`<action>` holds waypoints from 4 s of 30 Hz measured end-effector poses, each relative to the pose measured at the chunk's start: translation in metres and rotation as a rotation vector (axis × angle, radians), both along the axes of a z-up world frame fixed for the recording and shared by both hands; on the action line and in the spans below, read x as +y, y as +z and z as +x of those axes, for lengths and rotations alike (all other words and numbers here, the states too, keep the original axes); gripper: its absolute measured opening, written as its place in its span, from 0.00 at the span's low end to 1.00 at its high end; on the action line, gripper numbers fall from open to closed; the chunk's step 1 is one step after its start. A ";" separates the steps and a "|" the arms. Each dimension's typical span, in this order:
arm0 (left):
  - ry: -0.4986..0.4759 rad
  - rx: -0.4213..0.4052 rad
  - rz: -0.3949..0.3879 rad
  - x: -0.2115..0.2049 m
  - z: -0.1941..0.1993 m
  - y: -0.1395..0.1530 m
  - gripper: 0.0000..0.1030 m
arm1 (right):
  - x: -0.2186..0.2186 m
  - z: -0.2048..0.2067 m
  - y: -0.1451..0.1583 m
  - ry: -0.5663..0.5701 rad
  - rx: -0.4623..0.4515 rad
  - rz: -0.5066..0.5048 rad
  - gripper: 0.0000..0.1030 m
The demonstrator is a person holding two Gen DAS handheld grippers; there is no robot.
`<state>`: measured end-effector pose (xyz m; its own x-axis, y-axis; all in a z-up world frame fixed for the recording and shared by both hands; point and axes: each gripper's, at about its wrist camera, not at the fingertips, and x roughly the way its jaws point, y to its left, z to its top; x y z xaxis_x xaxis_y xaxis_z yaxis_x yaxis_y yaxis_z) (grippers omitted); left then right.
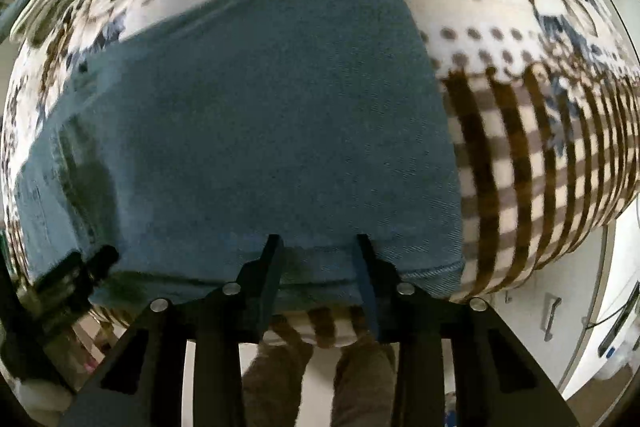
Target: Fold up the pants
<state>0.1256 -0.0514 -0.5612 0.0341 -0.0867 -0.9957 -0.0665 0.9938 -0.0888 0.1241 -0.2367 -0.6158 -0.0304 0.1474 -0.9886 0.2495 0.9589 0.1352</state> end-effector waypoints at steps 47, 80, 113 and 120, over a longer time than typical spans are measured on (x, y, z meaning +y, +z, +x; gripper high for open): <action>0.913 -0.222 -0.215 0.209 -0.126 0.039 1.00 | 0.005 0.013 -0.053 0.167 0.130 -0.109 0.70; 1.114 -0.523 -0.251 0.263 -0.137 0.020 0.36 | 0.041 0.017 -0.074 0.230 0.163 -0.228 0.74; 0.999 -0.702 -0.328 0.269 -0.132 0.028 0.18 | 0.032 0.012 -0.068 0.212 0.155 -0.199 0.76; 0.717 -0.800 -0.221 0.209 -0.113 0.124 0.17 | 0.020 0.011 -0.056 0.206 0.115 -0.157 0.76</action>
<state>0.0122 0.1579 -0.4375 0.7774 0.0376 -0.6279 -0.4663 0.7043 -0.5352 0.1350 -0.2169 -0.6719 -0.1575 -0.0284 -0.9871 0.0525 0.9979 -0.0371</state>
